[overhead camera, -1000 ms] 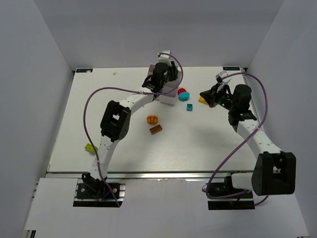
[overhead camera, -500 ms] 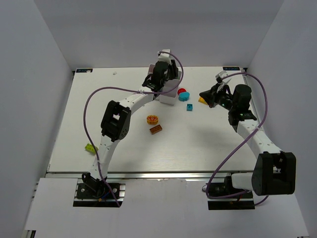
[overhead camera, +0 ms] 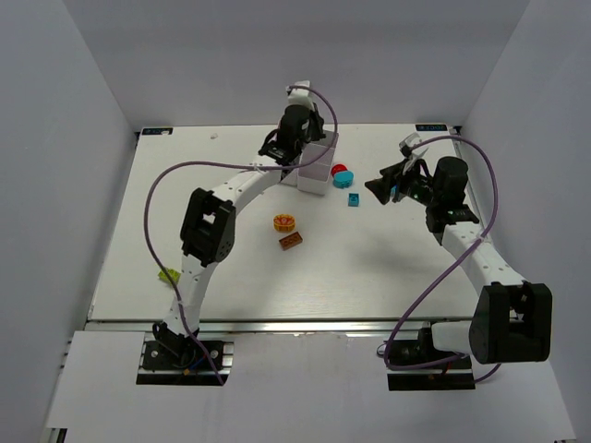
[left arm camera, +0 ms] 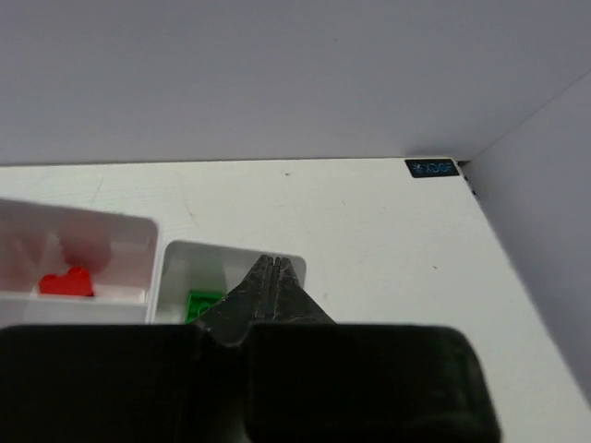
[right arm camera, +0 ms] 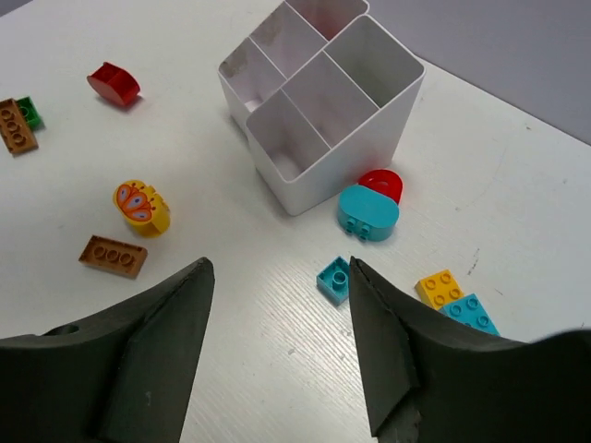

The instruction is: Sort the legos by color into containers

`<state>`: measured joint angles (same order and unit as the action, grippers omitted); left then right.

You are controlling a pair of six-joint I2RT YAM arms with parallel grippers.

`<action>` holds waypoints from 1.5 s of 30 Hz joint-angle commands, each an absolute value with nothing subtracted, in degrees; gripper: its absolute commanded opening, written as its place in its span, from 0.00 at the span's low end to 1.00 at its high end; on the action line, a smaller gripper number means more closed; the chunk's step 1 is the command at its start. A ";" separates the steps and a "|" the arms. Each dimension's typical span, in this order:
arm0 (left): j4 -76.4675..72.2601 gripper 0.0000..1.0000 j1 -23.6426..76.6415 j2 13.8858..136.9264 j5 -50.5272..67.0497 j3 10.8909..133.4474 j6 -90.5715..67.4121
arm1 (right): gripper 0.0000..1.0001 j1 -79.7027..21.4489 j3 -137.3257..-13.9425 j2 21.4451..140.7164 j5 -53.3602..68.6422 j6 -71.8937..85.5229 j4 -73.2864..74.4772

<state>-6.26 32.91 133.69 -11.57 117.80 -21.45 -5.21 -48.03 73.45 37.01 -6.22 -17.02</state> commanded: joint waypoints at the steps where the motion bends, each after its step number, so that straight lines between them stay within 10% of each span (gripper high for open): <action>1: -2.73 0.02 29.63 115.52 -10.12 112.00 -28.73 | 0.68 -5.01 -51.24 74.09 35.60 -8.09 -14.77; 3: -0.54 0.36 26.39 109.98 -5.99 102.46 -31.54 | 0.68 -5.10 -54.04 77.23 35.33 -8.17 -11.71; 6: 3.86 0.57 21.91 99.78 -1.52 90.76 -35.77 | 0.72 -5.97 -61.39 84.16 32.09 -8.35 -2.31; 17: 14.76 0.93 17.84 72.00 -7.73 62.26 -36.12 | 0.74 -17.57 -80.24 100.46 12.22 -2.11 14.07; 25: 20.73 0.92 12.84 66.35 -8.97 53.97 -41.31 | 0.74 -19.69 -84.46 102.48 35.45 -12.82 15.37; 31: 31.27 0.57 0.09 83.91 7.90 62.91 -46.64 | 0.71 -19.78 -84.64 102.57 39.99 -14.33 16.61; 45: 44.37 0.98 0.09 103.78 1.31 87.61 -71.89 | 0.73 -19.34 -77.87 96.77 37.70 -12.66 11.87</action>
